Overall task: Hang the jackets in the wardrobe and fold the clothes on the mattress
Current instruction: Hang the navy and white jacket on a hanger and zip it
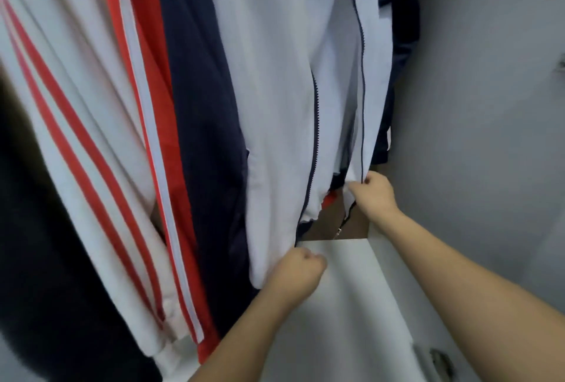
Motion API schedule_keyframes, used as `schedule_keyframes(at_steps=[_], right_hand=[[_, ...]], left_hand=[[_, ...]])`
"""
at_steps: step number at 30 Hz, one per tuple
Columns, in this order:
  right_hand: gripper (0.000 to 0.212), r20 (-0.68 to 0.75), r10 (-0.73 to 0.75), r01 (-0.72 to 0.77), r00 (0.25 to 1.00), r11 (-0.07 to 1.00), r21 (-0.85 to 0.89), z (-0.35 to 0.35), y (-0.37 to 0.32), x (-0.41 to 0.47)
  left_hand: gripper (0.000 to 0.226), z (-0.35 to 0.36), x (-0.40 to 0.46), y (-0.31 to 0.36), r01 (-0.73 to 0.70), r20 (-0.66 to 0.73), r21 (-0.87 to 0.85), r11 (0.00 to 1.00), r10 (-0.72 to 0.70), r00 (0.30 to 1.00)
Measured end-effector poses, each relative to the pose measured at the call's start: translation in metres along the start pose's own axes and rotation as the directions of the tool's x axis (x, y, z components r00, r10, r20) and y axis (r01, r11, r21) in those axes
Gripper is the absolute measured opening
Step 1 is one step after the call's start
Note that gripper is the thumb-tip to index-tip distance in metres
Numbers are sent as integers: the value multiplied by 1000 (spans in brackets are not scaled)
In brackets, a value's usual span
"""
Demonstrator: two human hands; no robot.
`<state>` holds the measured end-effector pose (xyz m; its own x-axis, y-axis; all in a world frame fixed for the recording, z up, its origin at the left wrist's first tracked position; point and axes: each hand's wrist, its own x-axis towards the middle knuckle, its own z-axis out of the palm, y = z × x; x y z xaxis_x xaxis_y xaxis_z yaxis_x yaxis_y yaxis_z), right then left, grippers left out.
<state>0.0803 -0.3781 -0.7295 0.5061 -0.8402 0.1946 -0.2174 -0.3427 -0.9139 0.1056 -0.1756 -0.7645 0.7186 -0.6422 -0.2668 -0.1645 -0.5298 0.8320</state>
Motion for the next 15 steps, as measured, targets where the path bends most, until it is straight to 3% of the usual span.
schedule_keyframes(at_steps=[1, 3, 5, 7, 9, 11, 15], right_hand=[[24, 26, 23, -22, 999, 1000, -17, 2, 4, -4], [16, 111, 76, -78, 991, 997, 10, 5, 12, -10], [7, 205, 153, -186, 967, 970, 158, 6, 16, -15], [4, 307, 250, -341, 919, 892, 295, 4, 18, -23], [9, 394, 300, -448, 869, 815, 368, 0, 23, -28], [16, 479, 315, -510, 819, 783, 357, -4, 29, -32], [34, 574, 311, -567, 758, 749, 342, -7, 43, -47]], left_hand=[[18, 2, -3, -9, 130, 105, -69, 989, -122, 987], [33, 5, -12, -24, 275, 236, -12, 962, -264, 935], [41, 9, -18, -36, 299, 176, 48, 953, -302, 937], [50, 13, -17, -49, 324, 128, -93, 941, -311, 942], [60, 18, -18, -58, 368, 202, -361, 857, -313, 928], [66, 27, -19, -69, 324, 204, -593, 737, -251, 946], [95, 43, -25, -91, 21, -81, -830, 558, -157, 984]])
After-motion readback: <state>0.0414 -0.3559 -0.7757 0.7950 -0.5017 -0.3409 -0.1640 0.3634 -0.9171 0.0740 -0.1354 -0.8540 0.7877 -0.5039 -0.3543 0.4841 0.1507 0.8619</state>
